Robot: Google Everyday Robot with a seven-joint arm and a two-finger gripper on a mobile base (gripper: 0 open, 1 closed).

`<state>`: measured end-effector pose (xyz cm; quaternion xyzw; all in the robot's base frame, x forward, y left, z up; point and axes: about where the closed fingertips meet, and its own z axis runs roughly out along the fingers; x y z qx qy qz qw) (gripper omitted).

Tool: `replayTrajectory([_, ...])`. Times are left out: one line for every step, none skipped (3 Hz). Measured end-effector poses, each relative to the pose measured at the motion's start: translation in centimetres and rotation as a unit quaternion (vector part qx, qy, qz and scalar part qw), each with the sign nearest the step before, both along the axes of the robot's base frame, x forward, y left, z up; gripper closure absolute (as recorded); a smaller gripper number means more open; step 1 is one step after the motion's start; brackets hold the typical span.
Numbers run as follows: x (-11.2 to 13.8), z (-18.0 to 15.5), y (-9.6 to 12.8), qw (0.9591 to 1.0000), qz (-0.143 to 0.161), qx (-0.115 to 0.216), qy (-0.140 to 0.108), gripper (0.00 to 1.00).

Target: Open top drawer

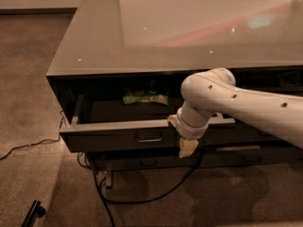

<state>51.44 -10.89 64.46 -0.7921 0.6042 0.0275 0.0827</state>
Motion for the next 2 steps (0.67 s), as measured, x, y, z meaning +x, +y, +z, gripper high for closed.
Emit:
replayTrajectory([-0.43,0.66,-0.02,1.0,0.001,0.001,0.002,0.65])
replayTrajectory([-0.44,1.55,-0.02,1.0,0.001,0.001,0.002,0.88])
